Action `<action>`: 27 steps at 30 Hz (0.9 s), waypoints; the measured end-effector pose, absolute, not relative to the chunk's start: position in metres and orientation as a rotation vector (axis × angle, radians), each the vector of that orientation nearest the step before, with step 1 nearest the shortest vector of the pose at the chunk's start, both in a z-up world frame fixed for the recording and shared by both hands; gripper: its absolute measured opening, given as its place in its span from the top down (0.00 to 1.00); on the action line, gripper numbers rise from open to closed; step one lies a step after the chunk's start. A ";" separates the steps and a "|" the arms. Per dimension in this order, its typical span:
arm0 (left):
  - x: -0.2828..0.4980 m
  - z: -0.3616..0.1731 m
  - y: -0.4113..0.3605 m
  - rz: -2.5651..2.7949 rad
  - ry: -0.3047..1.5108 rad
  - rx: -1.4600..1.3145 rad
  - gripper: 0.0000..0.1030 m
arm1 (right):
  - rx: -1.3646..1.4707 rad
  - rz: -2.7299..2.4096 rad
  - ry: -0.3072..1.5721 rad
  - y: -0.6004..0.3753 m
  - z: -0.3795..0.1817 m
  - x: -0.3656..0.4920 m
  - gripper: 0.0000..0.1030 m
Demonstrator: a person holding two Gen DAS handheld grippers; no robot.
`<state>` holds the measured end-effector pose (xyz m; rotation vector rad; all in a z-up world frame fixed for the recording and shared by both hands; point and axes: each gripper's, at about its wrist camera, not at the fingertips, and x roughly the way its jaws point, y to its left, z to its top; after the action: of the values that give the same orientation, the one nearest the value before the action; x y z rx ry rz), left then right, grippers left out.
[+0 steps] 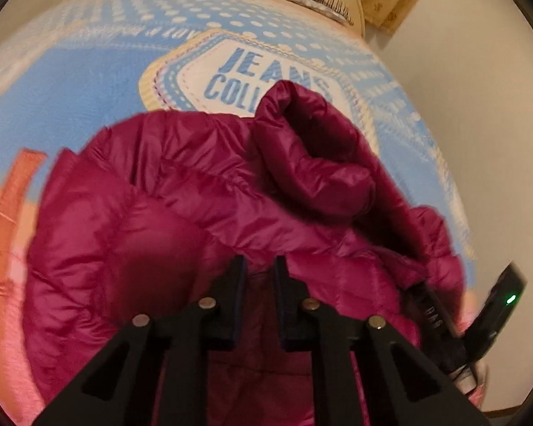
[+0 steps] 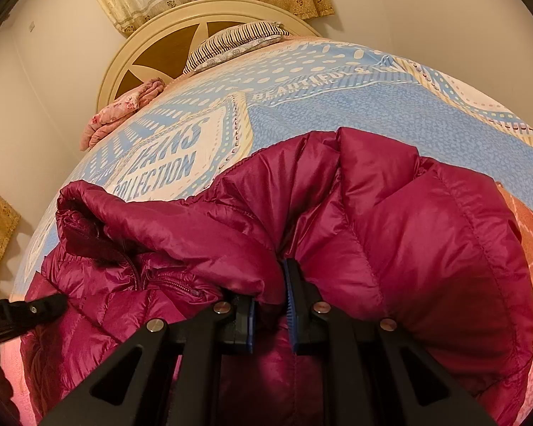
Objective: Fold large clothes
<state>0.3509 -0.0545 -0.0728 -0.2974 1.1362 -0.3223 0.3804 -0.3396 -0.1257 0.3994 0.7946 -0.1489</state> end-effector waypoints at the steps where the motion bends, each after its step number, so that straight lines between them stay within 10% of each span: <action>1: 0.354 -0.067 -0.054 -0.351 1.116 -0.324 0.86 | 0.399 -0.149 0.794 -0.340 -0.126 0.381 0.87; 3: 0.357 -0.051 -0.059 -0.392 1.064 -0.328 0.79 | 0.400 -0.148 0.794 -0.340 -0.126 0.381 0.87; 7: 0.368 -0.030 -0.073 -0.411 1.032 -0.320 0.15 | 0.402 -0.147 0.794 -0.340 -0.126 0.381 0.87; 12: 0.398 -0.050 -0.072 -0.336 1.131 -0.424 0.11 | 0.402 -0.147 0.794 -0.340 -0.126 0.381 0.87; 16: 0.408 -0.080 -0.071 -0.294 1.209 -0.536 0.21 | 0.402 -0.147 0.795 -0.340 -0.126 0.381 0.87; 18: 0.406 -0.089 -0.074 -0.308 1.232 -0.554 0.43 | 0.402 -0.146 0.795 -0.340 -0.126 0.381 0.87; 20: 0.401 -0.092 -0.077 -0.340 1.233 -0.548 0.87 | 0.402 -0.147 0.795 -0.340 -0.126 0.381 0.87; 27: 0.356 -0.074 -0.064 -0.334 1.107 -0.476 0.87 | 0.403 -0.146 0.794 -0.339 -0.126 0.381 0.87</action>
<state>0.3555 -0.0635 -0.0741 -0.4759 1.1067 -0.3344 0.3807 -0.3394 -0.1260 0.4026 0.7943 -0.1460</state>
